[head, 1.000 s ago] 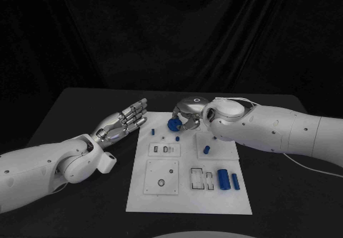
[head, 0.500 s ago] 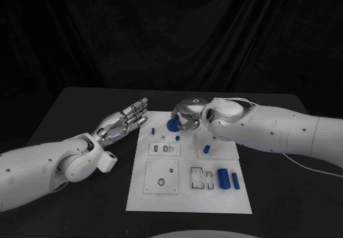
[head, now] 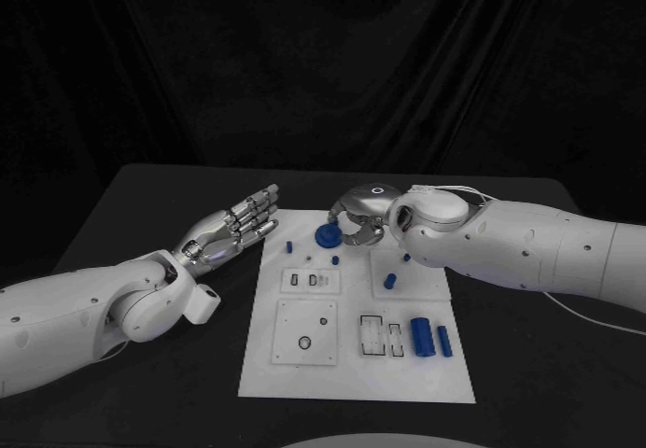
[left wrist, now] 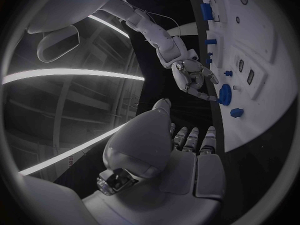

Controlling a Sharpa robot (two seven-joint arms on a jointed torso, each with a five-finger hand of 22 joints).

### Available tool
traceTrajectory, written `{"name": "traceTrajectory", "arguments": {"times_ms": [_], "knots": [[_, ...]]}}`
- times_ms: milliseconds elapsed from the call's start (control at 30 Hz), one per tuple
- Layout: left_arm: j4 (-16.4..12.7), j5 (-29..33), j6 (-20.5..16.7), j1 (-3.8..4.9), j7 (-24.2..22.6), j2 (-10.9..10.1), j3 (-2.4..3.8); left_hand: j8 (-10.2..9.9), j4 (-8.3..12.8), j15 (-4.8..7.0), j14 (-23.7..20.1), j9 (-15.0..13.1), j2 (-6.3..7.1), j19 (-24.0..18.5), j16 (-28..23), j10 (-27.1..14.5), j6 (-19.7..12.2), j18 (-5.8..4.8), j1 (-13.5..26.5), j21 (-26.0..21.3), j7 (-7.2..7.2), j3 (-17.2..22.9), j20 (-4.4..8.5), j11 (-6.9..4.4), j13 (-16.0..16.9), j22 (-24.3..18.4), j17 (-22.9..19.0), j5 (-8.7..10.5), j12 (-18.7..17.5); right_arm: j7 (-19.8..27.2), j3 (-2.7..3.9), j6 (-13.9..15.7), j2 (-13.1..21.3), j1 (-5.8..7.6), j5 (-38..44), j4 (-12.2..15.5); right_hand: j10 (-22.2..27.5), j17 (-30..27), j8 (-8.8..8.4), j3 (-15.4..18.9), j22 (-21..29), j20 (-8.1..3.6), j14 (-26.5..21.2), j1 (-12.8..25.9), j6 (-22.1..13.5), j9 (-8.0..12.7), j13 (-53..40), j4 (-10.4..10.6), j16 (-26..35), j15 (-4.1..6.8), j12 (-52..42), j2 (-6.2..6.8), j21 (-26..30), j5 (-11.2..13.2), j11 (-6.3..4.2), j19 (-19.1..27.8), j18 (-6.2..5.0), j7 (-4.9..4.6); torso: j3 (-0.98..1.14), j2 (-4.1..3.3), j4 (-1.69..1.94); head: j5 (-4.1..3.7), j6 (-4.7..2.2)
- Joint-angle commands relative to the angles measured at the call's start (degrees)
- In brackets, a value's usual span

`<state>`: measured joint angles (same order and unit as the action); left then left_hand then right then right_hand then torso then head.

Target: Assemble the parts on the task board

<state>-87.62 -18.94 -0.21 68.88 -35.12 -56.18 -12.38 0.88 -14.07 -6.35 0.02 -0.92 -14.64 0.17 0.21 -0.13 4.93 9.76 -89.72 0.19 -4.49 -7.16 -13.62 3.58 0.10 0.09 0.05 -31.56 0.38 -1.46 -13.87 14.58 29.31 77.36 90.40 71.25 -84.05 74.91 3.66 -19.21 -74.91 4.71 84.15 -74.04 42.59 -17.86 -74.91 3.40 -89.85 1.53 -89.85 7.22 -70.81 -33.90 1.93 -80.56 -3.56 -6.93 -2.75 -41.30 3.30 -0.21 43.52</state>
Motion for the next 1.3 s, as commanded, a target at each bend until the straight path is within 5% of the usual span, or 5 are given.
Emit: {"name": "traceTrajectory", "arguments": {"times_ms": [33, 100, 367, 900, 1300], "knots": [[-0.3, 0.0, 0.4, -0.05, -0.6, -0.2, 0.04, 0.2, 0.0, -0.56, 0.0, -0.1, -0.31, -0.1, -0.2, 0.1, 0.0, 0.58, 0.0, -0.1, 0.23, 0.4, -0.28, 0.4, -0.1, 0.0, -0.1, -0.24, -0.4, 0.2, 0.06, 4.7, 1.9, 0.86, 0.5, 1.9, -6.0, 15.1, 0.44, -0.5, -9.6, -0.33, 5.8, 0.4, 0.8, 0.2, -15.1, 0.0, -0.1, 0.47, -0.1, -0.03, -0.5, -0.3, -0.56, -0.1, -0.58, 0.23, -0.05, 0.15, -0.26, 0.19, -0.26], [-0.5, 0.0, 0.4, -0.06, -0.6, -0.4, 0.04, 0.2, 0.0, -0.6, 0.0, -0.1, -0.31, 0.0, -0.2, 0.1, 0.1, 0.57, 0.1, -0.1, 0.38, 0.5, -0.32, 0.44, -0.1, 0.0, -0.1, -0.23, -0.4, -0.2, 0.08, 5.5, 4.6, 2.01, 0.4, 4.6, -6.0, 15.1, 2.79, 0.4, -10.0, -0.54, 5.8, 1.1, 6.1, -0.6, -15.1, 0.3, -0.1, 0.64, -0.1, -0.02, -1.7, 7.3, -0.69, -0.9, -0.31, 0.33, -0.09, 0.26, -0.5, 0.31, -0.25], [-0.7, 0.0, 0.1, -0.09, -0.6, -0.9, 0.03, 0.2, 0.0, -0.6, 0.0, -0.1, -0.31, 0.0, -0.2, 0.1, 0.1, 0.57, 0.1, -0.1, 0.38, 0.5, -0.32, 0.44, -0.1, 0.0, -0.1, -0.23, -0.4, -3.5, 0.07, 4.0, 16.0, 6.28, 0.1, 13.7, -6.0, 15.1, 4.29, 3.9, -10.9, -1.29, 5.8, 0.8, 8.2, -2.6, -15.1, 0.4, -0.1, 1.49, -0.1, -0.03, -5.0, 18.4, -1.65, -2.9, 0.38, 1.56, -0.17, 0.36, -0.71, 0.21, -0.52], [-0.7, 0.0, 0.3, -0.41, -0.6, -0.8, 0.03, 0.2, 0.0, -0.64, 0.0, -0.1, -0.25, 0.0, -0.2, 0.1, 0.2, 0.57, 0.1, -0.1, 0.48, 0.5, -0.36, 0.45, -0.1, 0.0, -0.1, -0.22, -0.4, -5.7, -0.33, 5.2, 26.3, 4.05, -0.1, 14.7, -6.0, 15.1, 8.22, 9.9, -12.9, -2.43, 5.8, -0.7, 4.1, -14.2, -15.1, 5.2, -0.1, 2.6, -0.1, 0.6, -11.9, 22.0, -2.69, -6.2, 1.87, 2.51, 0.04, 0.19, -0.56, -0.42, -0.66], [-0.4, 0.0, 0.5, -0.64, -0.7, -0.6, 0.03, 0.2, 0.0, -0.64, 0.0, -0.1, -0.25, 0.0, -0.2, 0.1, 0.2, 0.57, 0.1, -0.1, 0.48, 0.5, -0.36, 0.45, -0.1, 0.0, -0.1, -0.22, -0.4, -5.2, -0.34, 5.3, 26.4, 0.77, -0.1, 12.2, -6.0, 15.1, 6.08, 11.2, -13.0, -2.35, 5.8, -1.7, 0.0, -15.3, -15.1, 9.6, -0.1, 2.44, -0.1, 1.83, -12.4, 24.5, -2.46, -6.3, 1.93, 2.2, -0.12, 0.32, -0.44, -0.44, -0.06]]}}
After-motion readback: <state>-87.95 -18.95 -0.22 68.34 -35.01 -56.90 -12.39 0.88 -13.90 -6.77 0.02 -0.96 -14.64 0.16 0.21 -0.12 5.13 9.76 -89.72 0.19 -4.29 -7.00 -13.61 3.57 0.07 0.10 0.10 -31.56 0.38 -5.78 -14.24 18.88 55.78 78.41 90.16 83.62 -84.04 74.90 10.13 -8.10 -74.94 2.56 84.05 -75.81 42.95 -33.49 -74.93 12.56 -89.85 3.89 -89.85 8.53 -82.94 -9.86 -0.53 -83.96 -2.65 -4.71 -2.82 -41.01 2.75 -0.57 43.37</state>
